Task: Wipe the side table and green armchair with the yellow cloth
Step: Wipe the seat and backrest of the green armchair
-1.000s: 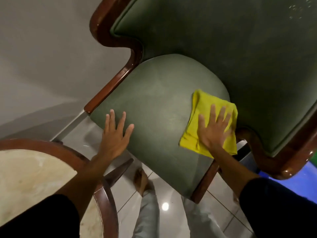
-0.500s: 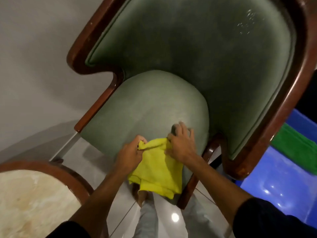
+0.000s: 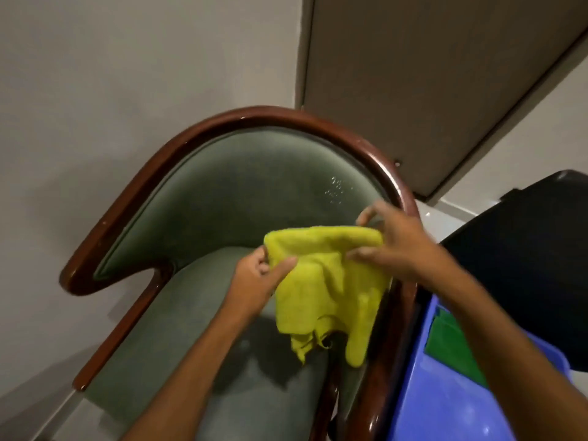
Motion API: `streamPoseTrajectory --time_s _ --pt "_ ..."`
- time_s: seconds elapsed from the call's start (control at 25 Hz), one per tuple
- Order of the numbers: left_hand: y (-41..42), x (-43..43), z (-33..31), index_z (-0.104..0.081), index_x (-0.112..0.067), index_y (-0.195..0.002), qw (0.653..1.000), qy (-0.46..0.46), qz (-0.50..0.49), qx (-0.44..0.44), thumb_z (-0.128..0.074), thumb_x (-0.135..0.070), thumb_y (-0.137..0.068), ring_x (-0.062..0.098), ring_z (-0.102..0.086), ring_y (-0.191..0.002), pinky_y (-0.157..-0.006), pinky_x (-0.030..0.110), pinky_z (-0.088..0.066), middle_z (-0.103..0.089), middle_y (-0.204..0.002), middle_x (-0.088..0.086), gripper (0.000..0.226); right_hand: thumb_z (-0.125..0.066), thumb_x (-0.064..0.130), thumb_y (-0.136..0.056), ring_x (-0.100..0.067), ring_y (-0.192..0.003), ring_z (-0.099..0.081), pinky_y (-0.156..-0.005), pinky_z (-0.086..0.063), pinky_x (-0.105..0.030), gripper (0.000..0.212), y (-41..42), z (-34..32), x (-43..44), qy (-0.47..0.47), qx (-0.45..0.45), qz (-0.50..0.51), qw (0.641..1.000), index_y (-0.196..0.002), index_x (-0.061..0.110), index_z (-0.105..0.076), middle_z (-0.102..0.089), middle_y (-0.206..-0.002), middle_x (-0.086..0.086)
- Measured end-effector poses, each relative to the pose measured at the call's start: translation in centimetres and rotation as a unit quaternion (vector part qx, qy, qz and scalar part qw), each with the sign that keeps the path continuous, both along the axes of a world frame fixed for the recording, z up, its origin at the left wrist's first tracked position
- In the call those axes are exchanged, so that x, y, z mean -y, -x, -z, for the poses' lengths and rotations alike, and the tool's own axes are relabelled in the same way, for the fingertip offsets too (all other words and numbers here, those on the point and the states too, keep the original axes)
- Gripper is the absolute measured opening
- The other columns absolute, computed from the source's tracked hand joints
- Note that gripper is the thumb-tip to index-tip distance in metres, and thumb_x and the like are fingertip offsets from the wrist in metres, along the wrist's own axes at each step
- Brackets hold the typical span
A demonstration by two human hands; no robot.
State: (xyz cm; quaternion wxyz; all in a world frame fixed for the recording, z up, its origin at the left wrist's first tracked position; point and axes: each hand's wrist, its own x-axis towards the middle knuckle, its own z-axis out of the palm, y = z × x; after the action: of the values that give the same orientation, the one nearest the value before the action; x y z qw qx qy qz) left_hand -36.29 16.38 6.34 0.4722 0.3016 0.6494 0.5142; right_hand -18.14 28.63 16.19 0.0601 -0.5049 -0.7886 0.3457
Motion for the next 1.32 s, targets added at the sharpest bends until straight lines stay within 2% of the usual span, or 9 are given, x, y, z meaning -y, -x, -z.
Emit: streamPoseTrajectory --time_s 0.08,0.2,0.32,0.4,0.6,0.76,0.92,1.2,1.32 --pt "0.0 -6.3 -3.0 -0.049 -0.008 -0.128 0.997 -0.059 0.006 -0.041 -0.072 -0.020 -0.085 0.001 -0.068 -0.090 -0.079 0.019 -0.054 -0.075 -0.109 0.007 0.050 -0.080 0.017 -0.075 -0.022 -0.092 -0.061 -0.072 -0.052 -0.032 0.047 -0.7 -1.7 -5.1 -0.172 0.005 0.075 0.982 -0.113 0.018 -0.053 -0.057 -0.102 -0.004" --pt "3.3 -11.5 -3.8 -0.020 -0.032 -0.146 0.914 -0.028 0.084 -0.397 -0.065 -0.055 -0.081 0.016 -0.026 -0.143 -0.116 0.047 -0.019 -0.032 -0.157 0.002 0.082 -0.065 0.023 -0.084 -0.036 -0.127 -0.044 -0.102 -0.036 -0.053 0.060 1.0 0.7 -8.1 -0.395 0.125 0.073 0.907 -0.138 0.014 -0.040 -0.047 -0.138 -0.020" --pt "9.7 -11.7 -1.7 -0.015 -0.026 -0.151 0.778 0.002 0.094 -0.621 -0.056 -0.052 -0.088 0.023 -0.004 -0.150 -0.119 0.059 -0.005 -0.010 -0.164 0.005 0.080 -0.044 0.056 -0.094 -0.037 -0.149 -0.015 -0.115 -0.024 -0.056 0.082 3.1 5.7 -8.7 -0.323 0.238 -0.029 0.916 -0.155 0.011 -0.012 -0.012 -0.162 -0.023" --pt "15.8 -10.7 0.2 -0.013 -0.022 -0.152 0.708 0.066 0.093 -0.697 -0.053 -0.049 -0.090 0.027 -0.002 -0.150 -0.117 0.063 -0.007 -0.004 -0.164 0.011 0.078 -0.035 0.062 -0.095 -0.041 -0.150 -0.012 -0.116 -0.024 -0.060 0.087 4.8 7.8 -11.0 -0.368 0.258 -0.066 0.891 -0.156 0.007 -0.004 -0.007 -0.162 -0.027" --pt "24.1 -7.5 3.1 -0.005 -0.026 -0.153 0.649 0.155 0.061 -0.742 -0.029 -0.068 -0.086 0.041 -0.013 -0.146 -0.112 0.063 -0.020 -0.004 -0.160 0.023 0.083 -0.023 0.066 -0.095 -0.043 -0.148 -0.019 -0.115 -0.025 -0.063 0.086 12.1 9.9 -15.3 -0.456 0.226 -0.136 0.850 -0.155 0.007 -0.009 -0.017 -0.160 -0.029" --pt "24.2 -7.7 3.9 -0.006 -0.024 -0.153 0.639 0.139 0.058 -0.754 -0.026 -0.070 -0.086 0.042 -0.018 -0.143 -0.110 0.056 -0.027 -0.008 -0.159 0.024 0.084 -0.027 0.065 -0.096 -0.038 -0.151 -0.012 -0.120 -0.005 -0.062 0.082 20.0 12.0 -15.4 -0.506 0.178 -0.250 0.806 -0.156 0.012 -0.010 -0.014 -0.163 -0.023" --pt "24.3 -7.5 3.9 -0.006 -0.022 -0.153 0.638 0.116 0.060 -0.759 -0.030 -0.067 -0.085 0.043 -0.021 -0.141 -0.107 0.055 -0.029 -0.009 -0.158 0.025 0.085 -0.044 0.070 -0.086 -0.036 -0.152 -0.010 -0.120 -0.007 -0.060 0.096 22.5 13.8 -13.8 -0.525 0.194 -0.382 0.735 -0.157 0.019 -0.005 -0.011 -0.165 -0.018" --pt "24.3 -7.1 3.0 0.006 -0.022 -0.153 0.650 0.150 0.117 -0.736 -0.021 -0.072 -0.087 0.042 -0.005 -0.147 -0.116 0.057 -0.016 0.005 -0.160 0.024 0.086 -0.056 0.059 -0.086 -0.036 -0.151 -0.013 -0.120 -0.015 -0.055 0.089 9.1 11.7 -10.3 -0.415 0.248 -0.166 0.859 -0.156 0.025 -0.012 -0.012 -0.164 -0.019" --pt "23.6 -6.2 1.1 0.016 -0.022 -0.151 0.705 0.203 0.143 -0.665 -0.022 -0.073 -0.087 0.038 0.013 -0.148 -0.118 0.054 0.001 0.020 -0.159 0.022 0.090 -0.052 0.034 -0.097 -0.041 -0.151 -0.011 -0.119 -0.017 -0.055 0.068 3.1 11.2 -4.2 -0.354 0.267 -0.068 0.894 -0.156 0.017 -0.020 -0.010 -0.162 -0.027"
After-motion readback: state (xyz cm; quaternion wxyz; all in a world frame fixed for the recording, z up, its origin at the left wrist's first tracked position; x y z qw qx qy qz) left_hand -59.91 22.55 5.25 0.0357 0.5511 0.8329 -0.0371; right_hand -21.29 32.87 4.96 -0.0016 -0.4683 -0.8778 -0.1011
